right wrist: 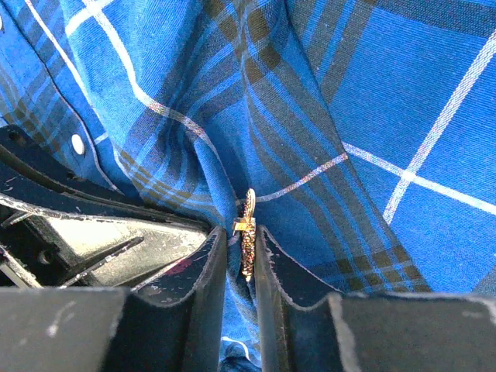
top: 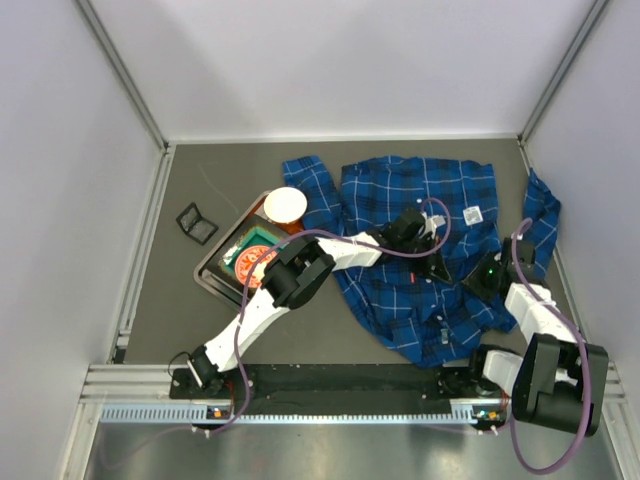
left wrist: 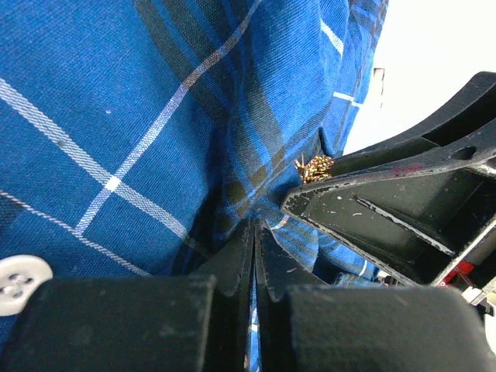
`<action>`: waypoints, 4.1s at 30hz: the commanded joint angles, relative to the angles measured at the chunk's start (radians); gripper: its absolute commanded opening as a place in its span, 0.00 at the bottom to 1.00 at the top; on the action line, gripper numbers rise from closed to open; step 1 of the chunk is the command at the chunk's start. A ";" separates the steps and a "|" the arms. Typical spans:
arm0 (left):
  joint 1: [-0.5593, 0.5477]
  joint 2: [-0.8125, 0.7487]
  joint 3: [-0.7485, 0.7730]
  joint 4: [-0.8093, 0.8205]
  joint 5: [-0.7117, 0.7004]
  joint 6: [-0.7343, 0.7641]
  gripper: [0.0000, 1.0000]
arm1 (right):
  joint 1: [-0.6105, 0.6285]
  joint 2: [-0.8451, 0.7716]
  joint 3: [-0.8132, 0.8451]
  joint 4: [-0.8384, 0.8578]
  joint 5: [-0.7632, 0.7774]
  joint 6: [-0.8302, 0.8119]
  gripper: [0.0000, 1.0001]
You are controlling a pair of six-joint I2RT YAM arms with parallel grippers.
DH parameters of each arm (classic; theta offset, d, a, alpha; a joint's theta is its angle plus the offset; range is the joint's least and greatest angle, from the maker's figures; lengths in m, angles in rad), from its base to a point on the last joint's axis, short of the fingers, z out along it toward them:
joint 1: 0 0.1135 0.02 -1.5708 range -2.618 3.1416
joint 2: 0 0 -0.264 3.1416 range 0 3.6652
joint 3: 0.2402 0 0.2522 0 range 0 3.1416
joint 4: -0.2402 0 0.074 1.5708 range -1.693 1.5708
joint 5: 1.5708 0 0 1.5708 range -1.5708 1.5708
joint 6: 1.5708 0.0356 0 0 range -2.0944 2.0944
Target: Remove the brooch from the garment
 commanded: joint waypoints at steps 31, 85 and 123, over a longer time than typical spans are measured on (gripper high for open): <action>-0.009 -0.028 0.011 0.054 0.008 -0.006 0.05 | 0.004 -0.017 0.068 -0.033 0.005 -0.009 0.14; -0.014 -0.074 0.112 -0.078 -0.005 0.112 0.32 | -0.065 0.072 0.108 -0.015 -0.029 -0.032 0.17; -0.095 0.050 0.461 -0.544 -0.349 0.218 0.11 | 0.085 -0.078 0.090 -0.025 0.106 -0.154 0.00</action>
